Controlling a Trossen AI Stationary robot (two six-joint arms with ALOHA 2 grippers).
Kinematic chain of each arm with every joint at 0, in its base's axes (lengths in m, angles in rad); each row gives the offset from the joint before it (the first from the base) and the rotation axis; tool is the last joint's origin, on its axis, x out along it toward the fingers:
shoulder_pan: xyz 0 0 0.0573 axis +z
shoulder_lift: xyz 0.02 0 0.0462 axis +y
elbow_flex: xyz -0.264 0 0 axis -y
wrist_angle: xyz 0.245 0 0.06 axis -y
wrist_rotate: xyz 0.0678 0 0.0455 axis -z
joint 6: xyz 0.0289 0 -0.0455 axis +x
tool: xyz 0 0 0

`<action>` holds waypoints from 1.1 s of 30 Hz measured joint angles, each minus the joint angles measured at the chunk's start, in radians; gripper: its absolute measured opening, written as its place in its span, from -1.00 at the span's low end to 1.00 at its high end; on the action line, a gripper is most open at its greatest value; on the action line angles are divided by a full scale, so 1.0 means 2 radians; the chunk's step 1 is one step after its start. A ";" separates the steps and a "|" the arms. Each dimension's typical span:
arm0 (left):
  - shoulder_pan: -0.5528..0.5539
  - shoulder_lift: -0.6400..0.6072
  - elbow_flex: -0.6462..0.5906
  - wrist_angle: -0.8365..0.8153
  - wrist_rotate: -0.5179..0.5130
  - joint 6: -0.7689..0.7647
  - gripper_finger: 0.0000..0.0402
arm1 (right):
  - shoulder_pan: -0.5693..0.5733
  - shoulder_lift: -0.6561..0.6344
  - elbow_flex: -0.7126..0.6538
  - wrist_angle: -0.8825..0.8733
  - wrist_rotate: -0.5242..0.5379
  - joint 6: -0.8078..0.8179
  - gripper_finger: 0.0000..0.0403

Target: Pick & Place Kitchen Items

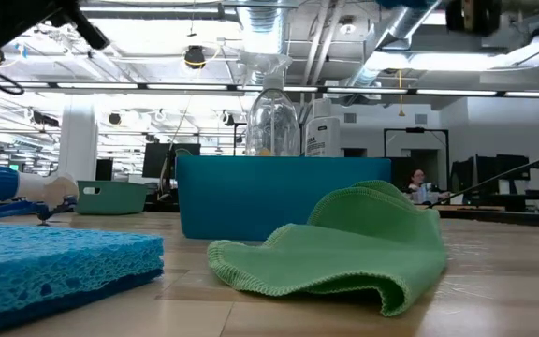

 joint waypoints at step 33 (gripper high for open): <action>-0.014 0.356 0.401 -0.107 0.088 0.211 0.00 | -0.122 0.000 0.186 -0.070 0.075 -0.240 -1.00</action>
